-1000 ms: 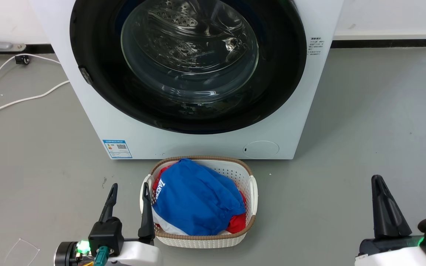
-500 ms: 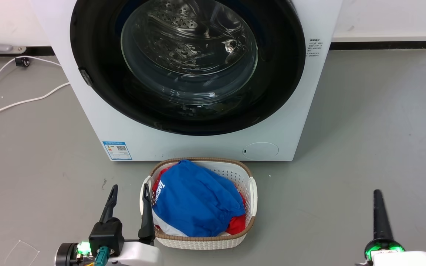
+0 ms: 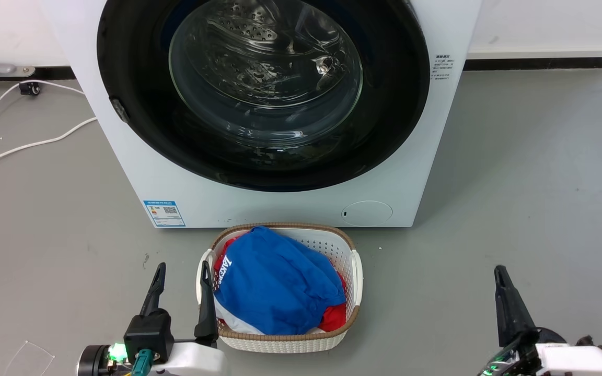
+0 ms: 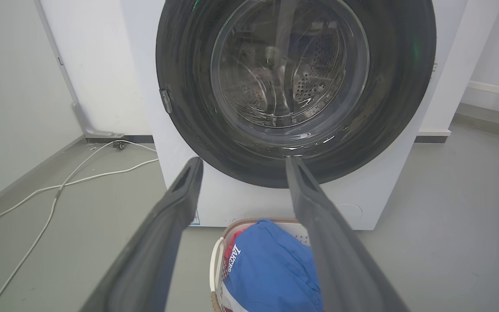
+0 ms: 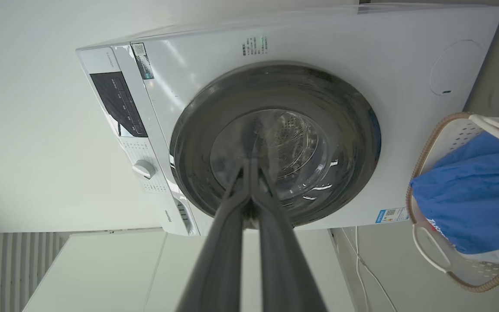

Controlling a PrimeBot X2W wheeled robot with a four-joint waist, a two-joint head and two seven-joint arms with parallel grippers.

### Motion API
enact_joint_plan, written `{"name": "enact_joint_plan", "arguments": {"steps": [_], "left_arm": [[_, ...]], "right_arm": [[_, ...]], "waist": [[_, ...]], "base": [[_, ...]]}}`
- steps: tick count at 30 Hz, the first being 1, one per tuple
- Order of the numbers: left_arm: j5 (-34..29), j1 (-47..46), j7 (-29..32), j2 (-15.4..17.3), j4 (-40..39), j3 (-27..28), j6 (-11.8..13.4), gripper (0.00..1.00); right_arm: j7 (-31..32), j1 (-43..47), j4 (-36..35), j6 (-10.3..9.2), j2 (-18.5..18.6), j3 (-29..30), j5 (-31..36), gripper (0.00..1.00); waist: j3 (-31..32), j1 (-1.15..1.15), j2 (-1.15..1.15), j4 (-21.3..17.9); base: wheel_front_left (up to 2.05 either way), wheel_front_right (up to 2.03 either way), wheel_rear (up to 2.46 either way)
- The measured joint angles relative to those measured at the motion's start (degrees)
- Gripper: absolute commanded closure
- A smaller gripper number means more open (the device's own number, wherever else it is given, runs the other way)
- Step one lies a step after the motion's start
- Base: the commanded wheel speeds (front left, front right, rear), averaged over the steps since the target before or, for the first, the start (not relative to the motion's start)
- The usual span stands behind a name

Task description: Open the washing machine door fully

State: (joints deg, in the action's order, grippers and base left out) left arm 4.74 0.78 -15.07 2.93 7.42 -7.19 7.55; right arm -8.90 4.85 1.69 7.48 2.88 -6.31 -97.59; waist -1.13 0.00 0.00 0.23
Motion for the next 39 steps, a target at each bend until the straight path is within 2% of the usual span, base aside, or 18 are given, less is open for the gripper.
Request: {"name": "enact_joint_plan", "arguments": {"steps": [6,8,21,32,39], "left_arm": [[0.1,0.0,0.0,0.0,0.1,0.0,0.0,0.0],[0.1,0.0,0.0,0.0,0.1,-0.1,0.0,0.0],[0.1,0.0,0.0,0.0,-0.1,-0.3,0.1,0.0],[-0.7,-2.6,0.0,0.0,-1.2,-0.2,-0.1,0.0],[-1.6,-6.0,0.0,0.0,-2.6,-0.1,-0.6,0.0]], "right_arm": [[6.0,0.0,-1.2,0.0,0.0,2.1,-1.7,1.0],[7.0,0.1,-1.2,0.0,0.0,2.5,-0.2,1.0],[7.5,-0.2,-0.5,0.0,0.0,2.9,1.8,1.0],[9.5,-12.3,4.8,0.0,1.5,12.8,1.8,1.0],[11.0,-24.1,10.3,0.0,4.8,18.2,1.9,1.0]], "waist": [[0.0,0.0,0.0,0.0],[0.0,0.0,0.0,0.0],[-0.9,0.0,0.0,0.1],[-4.8,0.0,0.0,0.6],[-9.8,0.0,0.0,1.0]], "base": [[0.0,0.0,0.0],[0.0,0.0,0.0],[0.0,0.0,0.0],[0.0,0.0,0.0],[0.0,0.0,0.0]]}}
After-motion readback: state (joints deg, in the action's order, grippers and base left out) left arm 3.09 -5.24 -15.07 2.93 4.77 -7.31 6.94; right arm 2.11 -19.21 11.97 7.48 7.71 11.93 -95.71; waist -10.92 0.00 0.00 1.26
